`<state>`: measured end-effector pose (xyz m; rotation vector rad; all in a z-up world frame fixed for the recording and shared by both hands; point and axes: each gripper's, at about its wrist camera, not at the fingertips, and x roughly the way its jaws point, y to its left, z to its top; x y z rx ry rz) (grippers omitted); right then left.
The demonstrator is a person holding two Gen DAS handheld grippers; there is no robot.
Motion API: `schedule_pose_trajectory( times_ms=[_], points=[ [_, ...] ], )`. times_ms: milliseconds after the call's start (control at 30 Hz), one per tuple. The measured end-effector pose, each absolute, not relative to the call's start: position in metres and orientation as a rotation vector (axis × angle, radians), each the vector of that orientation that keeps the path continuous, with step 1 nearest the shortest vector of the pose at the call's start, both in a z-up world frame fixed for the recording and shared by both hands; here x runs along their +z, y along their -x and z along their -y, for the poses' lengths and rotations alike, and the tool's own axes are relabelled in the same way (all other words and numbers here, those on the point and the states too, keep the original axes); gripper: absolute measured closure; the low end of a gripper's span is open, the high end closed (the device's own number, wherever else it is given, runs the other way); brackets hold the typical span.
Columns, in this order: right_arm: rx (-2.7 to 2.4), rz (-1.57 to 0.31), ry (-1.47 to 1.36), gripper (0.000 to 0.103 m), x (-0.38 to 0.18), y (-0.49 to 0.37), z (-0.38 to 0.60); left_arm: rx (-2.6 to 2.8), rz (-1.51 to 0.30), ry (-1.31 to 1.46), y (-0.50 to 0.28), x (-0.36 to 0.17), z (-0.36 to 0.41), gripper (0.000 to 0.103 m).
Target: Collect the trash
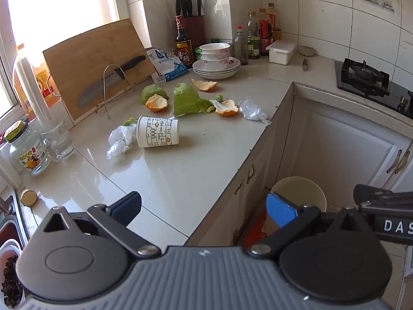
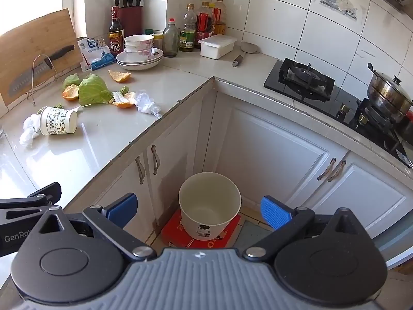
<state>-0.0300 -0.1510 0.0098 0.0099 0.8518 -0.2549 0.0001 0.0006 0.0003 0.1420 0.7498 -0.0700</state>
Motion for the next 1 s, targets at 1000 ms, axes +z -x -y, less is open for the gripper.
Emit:
schedule_pose_trajectory(
  times_ms=[1000],
  points=[
    [-0.254,-0.846,0.009,0.000,0.0101,0.0278,0.1481,-0.054,-0.749,-0.145,0.0019,0.0000,-0.0017,0.001]
  ],
)
